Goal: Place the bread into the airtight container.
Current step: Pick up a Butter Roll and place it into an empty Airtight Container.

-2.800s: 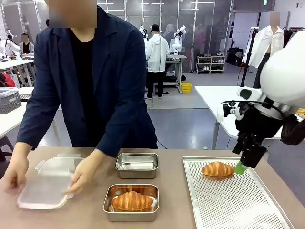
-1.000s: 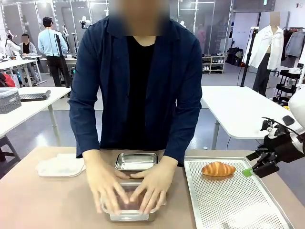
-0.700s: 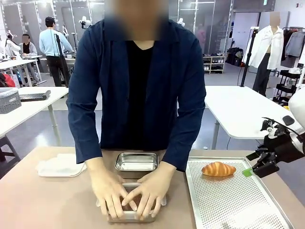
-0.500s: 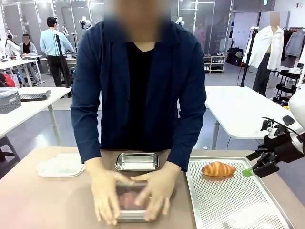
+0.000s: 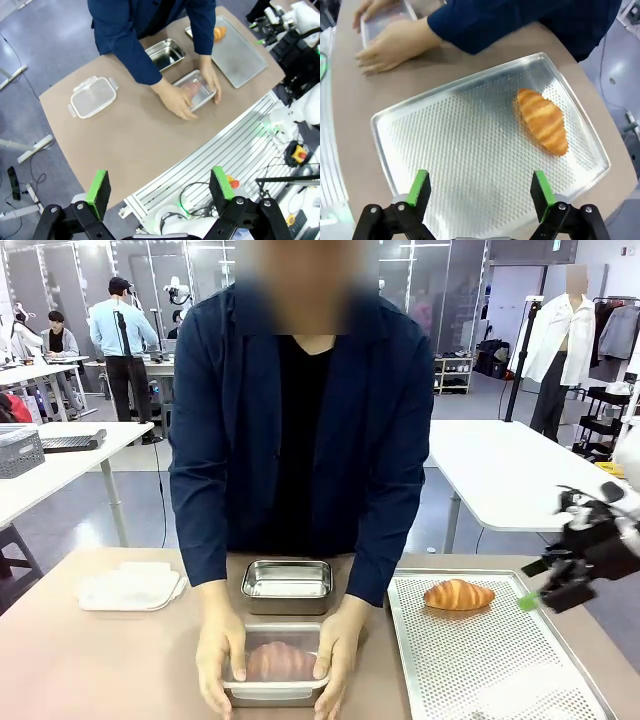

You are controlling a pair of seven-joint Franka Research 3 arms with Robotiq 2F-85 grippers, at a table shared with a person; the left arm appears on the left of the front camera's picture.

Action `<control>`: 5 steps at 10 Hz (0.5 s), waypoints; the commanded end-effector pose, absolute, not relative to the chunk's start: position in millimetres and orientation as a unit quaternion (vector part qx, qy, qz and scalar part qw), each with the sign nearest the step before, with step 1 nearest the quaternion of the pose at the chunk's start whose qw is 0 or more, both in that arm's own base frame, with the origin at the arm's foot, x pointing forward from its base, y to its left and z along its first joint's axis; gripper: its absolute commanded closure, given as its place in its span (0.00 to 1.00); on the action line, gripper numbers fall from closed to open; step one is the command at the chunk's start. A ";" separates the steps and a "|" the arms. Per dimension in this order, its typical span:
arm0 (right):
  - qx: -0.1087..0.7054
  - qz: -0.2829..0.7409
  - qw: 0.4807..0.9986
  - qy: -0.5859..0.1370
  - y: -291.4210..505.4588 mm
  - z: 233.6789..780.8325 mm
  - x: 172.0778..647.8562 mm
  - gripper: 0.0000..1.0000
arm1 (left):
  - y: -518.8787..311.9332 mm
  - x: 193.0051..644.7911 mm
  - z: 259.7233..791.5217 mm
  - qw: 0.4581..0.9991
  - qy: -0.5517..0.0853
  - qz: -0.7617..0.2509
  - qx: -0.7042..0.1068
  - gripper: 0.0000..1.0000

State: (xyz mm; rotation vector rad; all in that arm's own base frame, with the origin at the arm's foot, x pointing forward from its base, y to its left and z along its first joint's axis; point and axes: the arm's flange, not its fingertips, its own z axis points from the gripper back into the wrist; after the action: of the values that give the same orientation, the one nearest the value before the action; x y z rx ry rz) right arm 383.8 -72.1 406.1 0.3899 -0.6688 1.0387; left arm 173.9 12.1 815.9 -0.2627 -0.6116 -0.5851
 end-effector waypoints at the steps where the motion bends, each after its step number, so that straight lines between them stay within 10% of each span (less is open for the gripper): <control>1: 0.245 0.509 0.751 -0.343 -171.0 412.6 373.1 0.00 | 11.0 173.2 817.6 0.902 -0.296 -0.288 -0.128 0.00; 5: 0.273 0.486 0.733 -0.391 -199.3 396.1 337.5 0.00 | 11.0 173.2 817.6 0.902 -0.296 -0.288 -0.128 0.00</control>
State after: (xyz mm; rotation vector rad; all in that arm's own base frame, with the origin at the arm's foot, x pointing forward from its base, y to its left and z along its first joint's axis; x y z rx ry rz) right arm 328.8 -204.4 400.0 0.5880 -0.8392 1.0588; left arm 174.0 12.1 815.9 -0.2628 -0.6113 -0.5851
